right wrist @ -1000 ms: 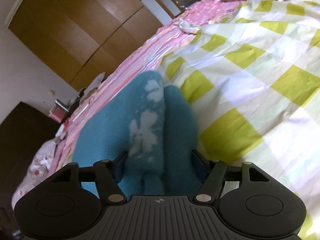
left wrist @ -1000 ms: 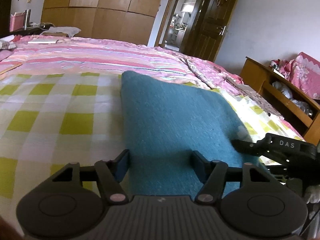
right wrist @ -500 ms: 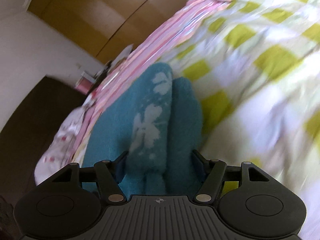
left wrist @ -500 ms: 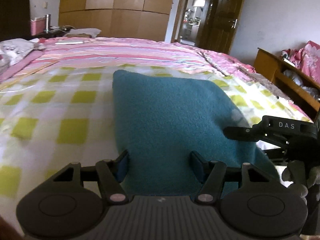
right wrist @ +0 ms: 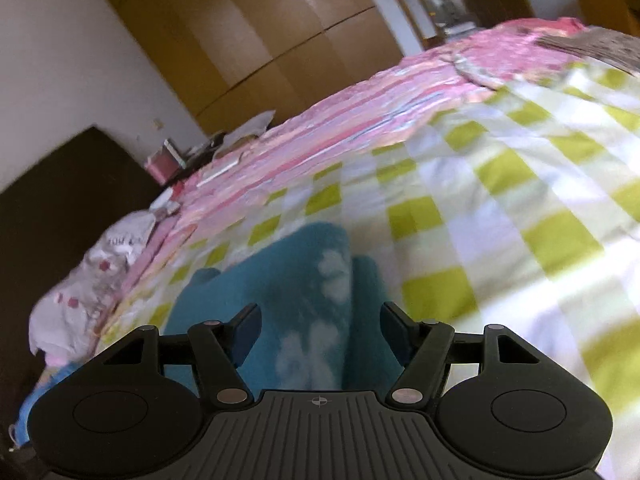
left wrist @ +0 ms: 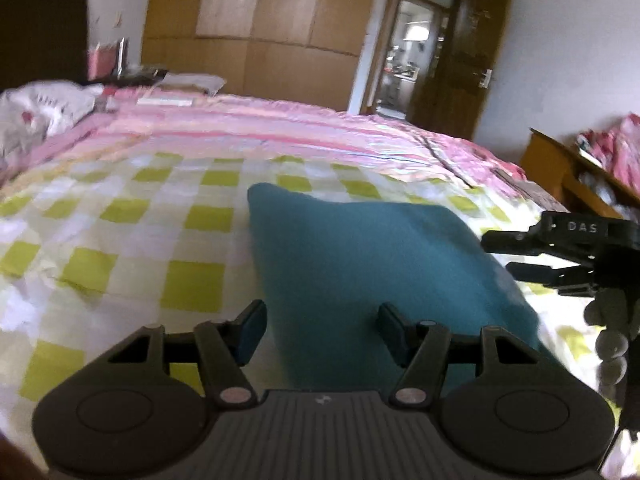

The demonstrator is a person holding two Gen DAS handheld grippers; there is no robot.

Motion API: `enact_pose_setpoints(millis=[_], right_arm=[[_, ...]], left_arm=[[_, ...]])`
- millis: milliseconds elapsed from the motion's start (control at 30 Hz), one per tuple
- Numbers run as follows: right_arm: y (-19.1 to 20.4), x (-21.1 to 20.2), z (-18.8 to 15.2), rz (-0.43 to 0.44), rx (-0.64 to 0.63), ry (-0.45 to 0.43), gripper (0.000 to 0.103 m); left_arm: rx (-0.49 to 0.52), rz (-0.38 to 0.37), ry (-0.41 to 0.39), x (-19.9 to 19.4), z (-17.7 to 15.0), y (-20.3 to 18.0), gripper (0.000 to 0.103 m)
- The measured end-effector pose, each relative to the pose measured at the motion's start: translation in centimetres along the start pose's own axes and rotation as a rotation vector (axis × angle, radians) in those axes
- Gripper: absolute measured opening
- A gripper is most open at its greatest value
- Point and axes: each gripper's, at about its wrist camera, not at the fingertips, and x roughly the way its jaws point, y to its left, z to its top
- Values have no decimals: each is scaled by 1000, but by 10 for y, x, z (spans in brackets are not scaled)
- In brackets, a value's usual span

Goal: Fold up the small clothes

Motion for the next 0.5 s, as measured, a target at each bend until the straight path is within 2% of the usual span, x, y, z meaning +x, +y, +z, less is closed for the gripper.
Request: enact_pose_setpoints(millis=[67, 133, 167, 200, 300, 333, 433, 500], right_arm=[[4, 25, 6, 10, 6, 46, 63], [3, 40, 6, -18, 22, 71, 39], [0, 40, 6, 0, 44, 68, 32], [-1, 35, 7, 27, 64, 51, 19], [-8, 10, 5, 117, 93, -44, 15], [-13, 8, 2, 116, 120, -60, 15], [-35, 30, -9, 33, 195, -18, 14], [-37, 31, -14, 37, 193, -34, 14]], left_arm=[[-21, -12, 9, 11, 2, 0, 67], [-8, -10, 3, 15, 5, -5, 67], [6, -11, -7, 14, 7, -9, 66], [18, -20, -22, 12, 9, -13, 66], [71, -46, -68, 5, 11, -27, 66], [111, -33, -70, 7, 9, -34, 66], [153, 2, -50, 18, 2, -45, 66], [179, 31, -45, 19, 2, -51, 66]])
